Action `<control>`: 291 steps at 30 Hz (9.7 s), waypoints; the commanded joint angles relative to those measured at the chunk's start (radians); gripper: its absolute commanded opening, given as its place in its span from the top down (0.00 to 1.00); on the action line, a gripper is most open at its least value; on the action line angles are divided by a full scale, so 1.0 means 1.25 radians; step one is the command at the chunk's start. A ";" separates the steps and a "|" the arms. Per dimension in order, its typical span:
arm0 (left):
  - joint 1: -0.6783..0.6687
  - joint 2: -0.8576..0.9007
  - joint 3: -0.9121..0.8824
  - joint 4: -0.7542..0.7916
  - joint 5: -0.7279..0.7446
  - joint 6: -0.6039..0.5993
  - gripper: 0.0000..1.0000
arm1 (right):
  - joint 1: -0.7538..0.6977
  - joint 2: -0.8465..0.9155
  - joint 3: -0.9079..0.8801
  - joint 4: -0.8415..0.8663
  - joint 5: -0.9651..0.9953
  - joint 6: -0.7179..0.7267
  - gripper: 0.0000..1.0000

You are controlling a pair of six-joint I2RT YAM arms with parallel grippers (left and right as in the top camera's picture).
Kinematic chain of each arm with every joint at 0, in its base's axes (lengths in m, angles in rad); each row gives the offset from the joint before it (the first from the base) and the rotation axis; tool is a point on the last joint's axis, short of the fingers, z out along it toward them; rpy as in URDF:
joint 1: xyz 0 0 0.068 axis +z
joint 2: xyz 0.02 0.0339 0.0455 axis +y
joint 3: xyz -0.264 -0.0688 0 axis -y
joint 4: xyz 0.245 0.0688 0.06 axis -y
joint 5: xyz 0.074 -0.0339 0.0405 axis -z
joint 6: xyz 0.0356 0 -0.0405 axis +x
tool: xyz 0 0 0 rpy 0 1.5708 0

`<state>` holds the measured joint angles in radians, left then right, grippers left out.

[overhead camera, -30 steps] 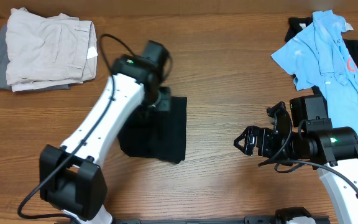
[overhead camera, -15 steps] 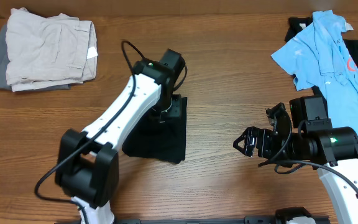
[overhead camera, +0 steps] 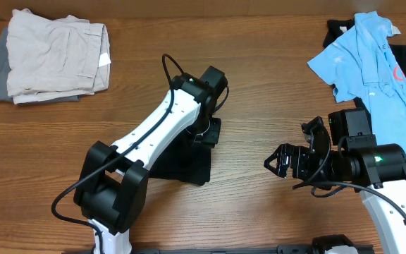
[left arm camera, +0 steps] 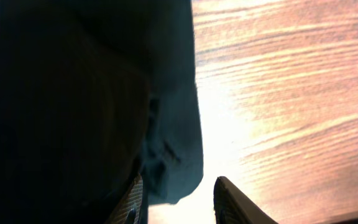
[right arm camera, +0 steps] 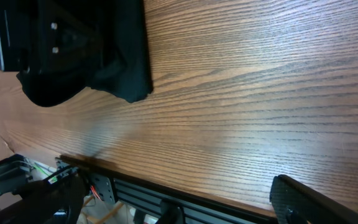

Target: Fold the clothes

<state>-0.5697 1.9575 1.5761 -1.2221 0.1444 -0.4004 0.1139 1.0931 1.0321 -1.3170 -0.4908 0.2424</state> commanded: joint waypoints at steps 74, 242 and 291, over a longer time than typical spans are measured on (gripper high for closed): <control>-0.072 -0.231 -0.114 0.078 0.127 0.063 0.89 | 0.004 -0.001 -0.001 -0.034 -0.093 -0.003 0.00; 0.513 0.009 -0.316 0.187 0.578 0.642 0.00 | 0.004 -0.001 -0.001 -0.025 -0.091 0.013 0.00; 0.239 0.166 -0.369 0.488 0.571 0.407 0.61 | 0.004 -0.001 -0.001 -0.024 -0.091 0.016 0.00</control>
<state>-0.2260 2.1086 1.1492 -0.6094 1.0142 0.1020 0.1139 1.0931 1.0317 -1.3525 -0.6022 0.2653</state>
